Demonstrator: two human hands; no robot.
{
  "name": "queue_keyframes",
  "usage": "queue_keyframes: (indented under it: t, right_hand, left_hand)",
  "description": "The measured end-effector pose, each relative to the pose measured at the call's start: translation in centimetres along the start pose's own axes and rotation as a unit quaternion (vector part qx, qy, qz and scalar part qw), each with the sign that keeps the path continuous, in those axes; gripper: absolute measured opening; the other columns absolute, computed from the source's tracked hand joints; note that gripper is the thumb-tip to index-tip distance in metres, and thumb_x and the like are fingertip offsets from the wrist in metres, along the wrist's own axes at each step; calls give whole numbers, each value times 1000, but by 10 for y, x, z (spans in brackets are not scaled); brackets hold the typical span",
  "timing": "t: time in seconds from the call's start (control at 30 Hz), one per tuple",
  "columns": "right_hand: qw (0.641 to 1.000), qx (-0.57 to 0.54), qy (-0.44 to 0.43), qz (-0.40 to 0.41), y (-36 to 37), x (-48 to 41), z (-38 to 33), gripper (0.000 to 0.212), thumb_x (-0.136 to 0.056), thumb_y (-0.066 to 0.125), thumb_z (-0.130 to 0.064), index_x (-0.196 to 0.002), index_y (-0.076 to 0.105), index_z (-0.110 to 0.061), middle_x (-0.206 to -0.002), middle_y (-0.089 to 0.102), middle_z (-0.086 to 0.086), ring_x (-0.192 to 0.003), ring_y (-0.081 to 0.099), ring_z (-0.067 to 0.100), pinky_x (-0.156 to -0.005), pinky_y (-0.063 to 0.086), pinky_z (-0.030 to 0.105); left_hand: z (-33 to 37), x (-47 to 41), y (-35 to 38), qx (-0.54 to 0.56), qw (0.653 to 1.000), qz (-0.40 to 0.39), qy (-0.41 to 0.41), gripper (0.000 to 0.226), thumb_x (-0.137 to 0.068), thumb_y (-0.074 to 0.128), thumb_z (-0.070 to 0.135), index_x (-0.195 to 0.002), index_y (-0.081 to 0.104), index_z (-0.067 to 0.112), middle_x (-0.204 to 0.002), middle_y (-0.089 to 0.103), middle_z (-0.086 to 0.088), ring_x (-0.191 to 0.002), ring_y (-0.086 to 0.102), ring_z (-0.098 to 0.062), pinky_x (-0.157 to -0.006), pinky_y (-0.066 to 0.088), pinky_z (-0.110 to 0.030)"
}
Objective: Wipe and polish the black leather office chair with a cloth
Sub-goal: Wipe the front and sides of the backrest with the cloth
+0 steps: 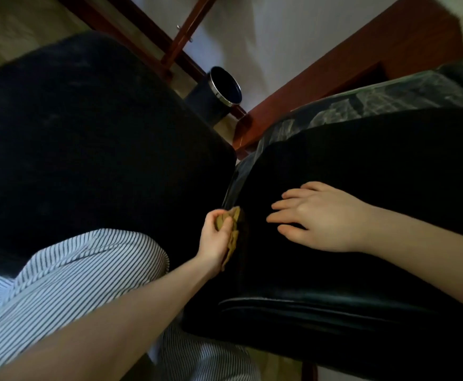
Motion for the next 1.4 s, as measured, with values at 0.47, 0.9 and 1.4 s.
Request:
queue_keyframes:
  t: [0.47, 0.9, 1.4]
  right_hand:
    - [998, -44, -29, -25, 21, -33, 2, 43, -98, 26, -42, -140, 35, -41, -149, 29, -17, -139, 15, 5, -113, 2, 33]
    - [998, -55, -20, -24, 23, -33, -3, 40, -98, 27, -40, -134, 44, -38, -145, 35, -15, -138, 19, 8, -113, 4, 34]
    - [996, -76, -10, -39, 19, -25, -11, 41, -100, 25, -41, -140, 35, -40, -151, 26, -16, -142, 11, 6, -114, -1, 34]
  left_hand:
    - [17, -108, 41, -72, 992, -34, 102, 26, -92, 58, 12, -117, 63, 11, -102, 65, -1, -91, 59, -7, -81, 49, -15]
    - [-27, -101, 20, -481, 862, -130, 98, 41, -100, 38, 28, -141, 41, 21, -130, 51, -16, -117, 51, -34, -97, 42, -36]
    - [13, -41, -20, -562, 792, -206, -121, 23, -92, 51, 18, -100, 68, 6, -81, 63, -6, -69, 59, -17, -51, 47, -21]
Point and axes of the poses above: each hand's wrist, its own x-axis away from the middle knuckle, its own y-axis out of the palm, z = x × y, the point moved 5 cm from there along -x, towards the middle knuckle
